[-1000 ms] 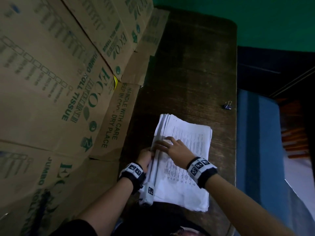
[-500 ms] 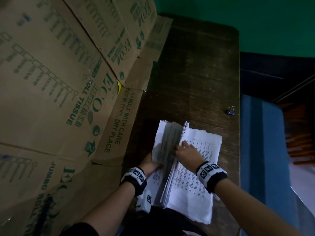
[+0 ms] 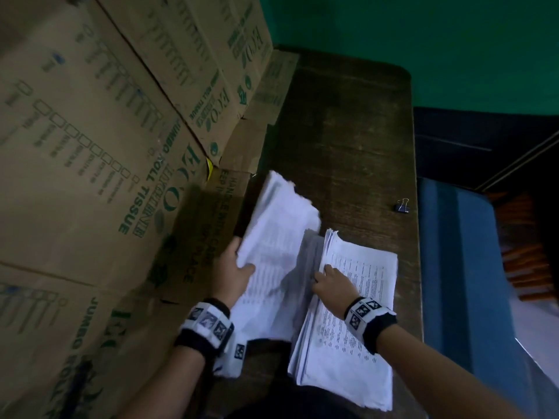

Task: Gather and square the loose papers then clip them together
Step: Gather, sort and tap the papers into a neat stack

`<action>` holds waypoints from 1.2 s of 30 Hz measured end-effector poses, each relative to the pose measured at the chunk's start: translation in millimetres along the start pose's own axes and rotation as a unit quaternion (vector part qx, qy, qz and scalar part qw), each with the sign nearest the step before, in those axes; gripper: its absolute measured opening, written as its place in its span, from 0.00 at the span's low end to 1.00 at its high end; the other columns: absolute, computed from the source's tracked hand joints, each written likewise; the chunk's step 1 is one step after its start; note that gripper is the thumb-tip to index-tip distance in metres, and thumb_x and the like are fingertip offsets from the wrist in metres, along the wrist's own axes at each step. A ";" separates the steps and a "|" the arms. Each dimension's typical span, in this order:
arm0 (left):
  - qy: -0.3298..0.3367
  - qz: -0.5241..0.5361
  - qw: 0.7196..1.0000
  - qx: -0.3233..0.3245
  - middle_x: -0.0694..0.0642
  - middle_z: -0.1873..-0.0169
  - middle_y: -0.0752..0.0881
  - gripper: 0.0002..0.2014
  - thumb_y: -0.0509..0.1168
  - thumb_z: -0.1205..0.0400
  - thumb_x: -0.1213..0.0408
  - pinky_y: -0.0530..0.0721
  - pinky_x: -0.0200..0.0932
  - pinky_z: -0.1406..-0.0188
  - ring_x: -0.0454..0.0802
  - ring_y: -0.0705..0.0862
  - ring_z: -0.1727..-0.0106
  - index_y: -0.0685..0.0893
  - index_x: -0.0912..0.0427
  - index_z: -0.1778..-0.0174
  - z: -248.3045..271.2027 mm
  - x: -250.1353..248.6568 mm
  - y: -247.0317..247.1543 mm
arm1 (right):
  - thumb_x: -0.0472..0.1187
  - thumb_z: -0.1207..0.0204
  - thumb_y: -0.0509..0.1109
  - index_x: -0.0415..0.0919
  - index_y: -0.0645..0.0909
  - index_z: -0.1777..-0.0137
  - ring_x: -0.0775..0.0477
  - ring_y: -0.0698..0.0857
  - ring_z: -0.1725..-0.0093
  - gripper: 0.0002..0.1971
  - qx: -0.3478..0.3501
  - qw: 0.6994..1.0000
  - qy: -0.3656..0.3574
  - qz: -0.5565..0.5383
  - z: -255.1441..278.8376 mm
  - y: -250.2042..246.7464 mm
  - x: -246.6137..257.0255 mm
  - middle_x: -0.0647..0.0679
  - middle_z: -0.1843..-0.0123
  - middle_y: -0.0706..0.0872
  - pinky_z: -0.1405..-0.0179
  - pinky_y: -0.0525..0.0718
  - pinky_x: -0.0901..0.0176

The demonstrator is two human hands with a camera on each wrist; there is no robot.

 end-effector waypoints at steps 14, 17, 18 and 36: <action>0.062 0.310 0.948 0.041 0.56 0.38 0.87 0.26 0.71 0.27 0.79 0.84 0.52 0.38 0.53 0.85 0.36 0.79 0.62 0.32 18.2 -72.2 -70.9 | 0.40 0.18 0.64 0.31 0.85 0.54 0.51 0.89 0.61 0.12 -0.266 0.532 0.217 -0.774 54.4 -62.0 -60.5 0.48 0.62 0.92 0.55 0.90 0.44; 0.023 0.313 0.941 0.124 0.57 0.43 0.89 0.22 0.69 0.27 0.81 0.87 0.47 0.41 0.55 0.87 0.40 0.82 0.62 0.37 29.2 -53.1 -16.2 | 0.55 0.15 0.56 0.42 0.81 0.33 0.39 0.87 0.39 0.23 -0.265 0.426 0.180 -0.846 85.2 -79.5 -90.9 0.41 0.38 0.88 0.41 0.84 0.38; 0.009 0.313 0.938 0.148 0.57 0.42 0.89 0.23 0.69 0.27 0.81 0.86 0.48 0.41 0.56 0.87 0.39 0.81 0.62 0.36 33.1 -46.1 2.6 | 0.54 0.14 0.56 0.43 0.80 0.31 0.39 0.87 0.39 0.21 -0.276 0.445 0.168 -0.835 93.6 -85.7 -98.3 0.43 0.37 0.88 0.43 0.85 0.41; -0.209 0.213 0.936 0.188 0.58 0.38 0.85 0.27 0.68 0.23 0.48 0.76 0.59 0.28 0.55 0.83 0.35 0.79 0.61 0.32 48.5 80.9 134.3 | 0.28 0.25 0.71 0.36 0.72 0.30 0.40 0.83 0.39 0.23 -0.180 0.646 0.417 -0.614 106.3 80.6 -101.5 0.41 0.37 0.84 0.40 0.82 0.46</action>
Point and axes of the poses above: each hand's wrist, its own z-axis away from the middle knuckle, its own y-axis out of the palm, x = y × z, the point moved 6 cm from there along -z, towards the middle knuckle
